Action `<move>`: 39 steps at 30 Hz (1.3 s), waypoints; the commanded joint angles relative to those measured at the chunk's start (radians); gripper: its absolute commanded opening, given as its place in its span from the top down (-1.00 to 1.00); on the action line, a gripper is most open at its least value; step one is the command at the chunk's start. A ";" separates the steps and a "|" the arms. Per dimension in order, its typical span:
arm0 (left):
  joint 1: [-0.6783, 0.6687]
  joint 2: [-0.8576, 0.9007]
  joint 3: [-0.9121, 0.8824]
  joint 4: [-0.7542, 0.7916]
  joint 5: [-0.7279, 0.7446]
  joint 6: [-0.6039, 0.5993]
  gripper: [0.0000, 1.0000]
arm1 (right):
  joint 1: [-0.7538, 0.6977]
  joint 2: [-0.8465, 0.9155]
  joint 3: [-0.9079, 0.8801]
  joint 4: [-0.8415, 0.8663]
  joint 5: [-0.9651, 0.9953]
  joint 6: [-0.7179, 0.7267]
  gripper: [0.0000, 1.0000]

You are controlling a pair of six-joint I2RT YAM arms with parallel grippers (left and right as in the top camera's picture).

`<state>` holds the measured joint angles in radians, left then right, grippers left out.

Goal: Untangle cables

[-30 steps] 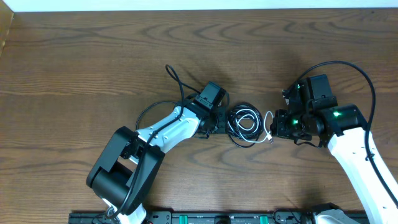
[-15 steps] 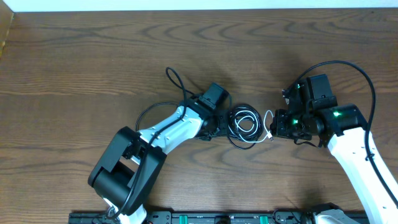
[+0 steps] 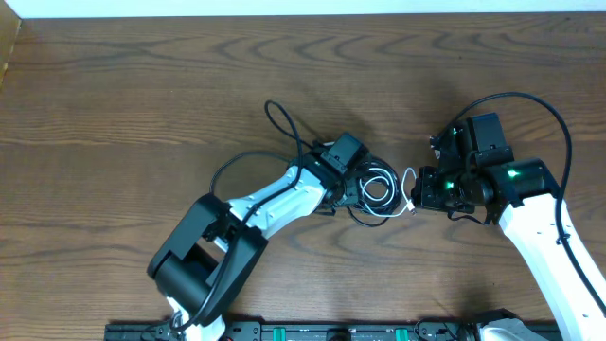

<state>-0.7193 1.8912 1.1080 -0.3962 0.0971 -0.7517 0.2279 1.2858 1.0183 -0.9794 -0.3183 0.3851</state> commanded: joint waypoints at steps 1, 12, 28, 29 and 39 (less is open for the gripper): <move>0.011 0.136 -0.036 -0.060 -0.064 0.018 0.24 | -0.004 0.002 0.000 0.000 -0.005 -0.013 0.97; 0.173 0.138 0.041 -0.301 -0.165 0.211 0.44 | -0.005 -0.005 0.000 0.130 -0.248 -0.040 0.98; 0.257 0.138 0.024 -0.297 -0.150 0.224 0.44 | 0.024 -0.153 0.000 0.253 -0.273 0.074 0.00; 0.257 0.138 0.024 -0.295 -0.150 0.224 0.44 | 0.039 -0.142 0.000 0.242 -0.261 0.073 0.00; 0.257 0.138 0.023 -0.292 -0.150 0.224 0.44 | 0.241 0.056 0.000 0.355 -0.180 0.130 0.35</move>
<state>-0.4877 1.9400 1.1995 -0.6838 0.0429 -0.5419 0.4187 1.2877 1.0187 -0.6659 -0.5289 0.4767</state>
